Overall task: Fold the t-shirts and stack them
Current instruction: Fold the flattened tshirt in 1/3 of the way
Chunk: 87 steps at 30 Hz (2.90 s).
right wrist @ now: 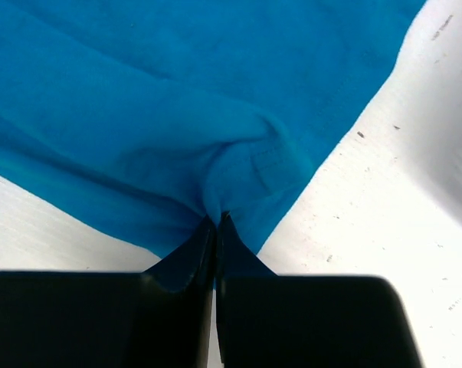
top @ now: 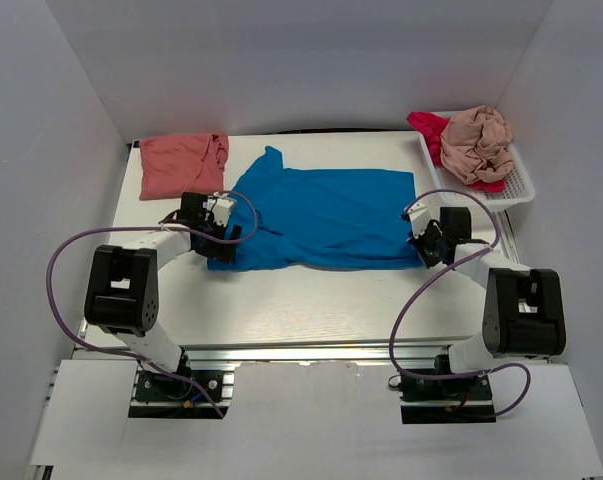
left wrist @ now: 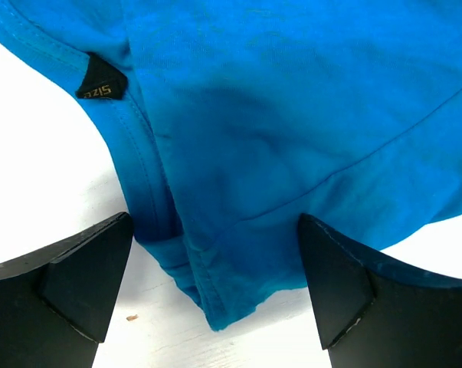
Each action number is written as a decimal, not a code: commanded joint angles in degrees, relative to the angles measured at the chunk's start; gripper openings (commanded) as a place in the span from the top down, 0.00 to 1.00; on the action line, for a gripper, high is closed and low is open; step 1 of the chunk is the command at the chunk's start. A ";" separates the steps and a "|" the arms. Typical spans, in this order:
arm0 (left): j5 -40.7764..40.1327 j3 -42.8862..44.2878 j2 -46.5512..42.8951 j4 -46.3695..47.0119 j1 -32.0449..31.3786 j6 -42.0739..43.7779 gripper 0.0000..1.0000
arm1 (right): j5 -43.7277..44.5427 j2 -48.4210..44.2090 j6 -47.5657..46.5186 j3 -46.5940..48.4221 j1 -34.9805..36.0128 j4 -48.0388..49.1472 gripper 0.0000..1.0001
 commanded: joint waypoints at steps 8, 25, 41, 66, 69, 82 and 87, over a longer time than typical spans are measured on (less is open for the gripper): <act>0.00 1.32 -2.91 0.31 0.52 -0.35 0.02 | 5.24 -3.43 -5.27 0.16 -6.88 -3.31 1.00; 5.70 6.24 -6.16 -7.16 0.70 0.61 0.06 | 2.27 -4.31 -2.29 1.73 -8.38 -4.89 0.82; 14.85 8.96 -2.48 -19.90 0.70 7.29 0.70 | 2.70 0.69 -1.15 4.02 -8.38 -6.56 0.85; 14.94 8.09 1.21 -19.47 0.70 8.96 0.55 | 3.75 -3.78 -4.40 1.56 -8.38 -9.28 0.33; 14.76 8.44 1.92 -19.47 0.70 9.05 0.54 | 3.93 -3.43 -4.49 1.39 -8.29 -9.72 0.36; 14.85 8.79 3.24 -18.33 0.70 9.23 0.64 | 1.21 -0.54 -4.40 2.26 -8.38 -10.60 0.53; 15.11 8.79 3.50 -18.50 0.70 9.32 0.63 | -0.63 1.75 -4.48 3.49 -8.38 -11.83 0.54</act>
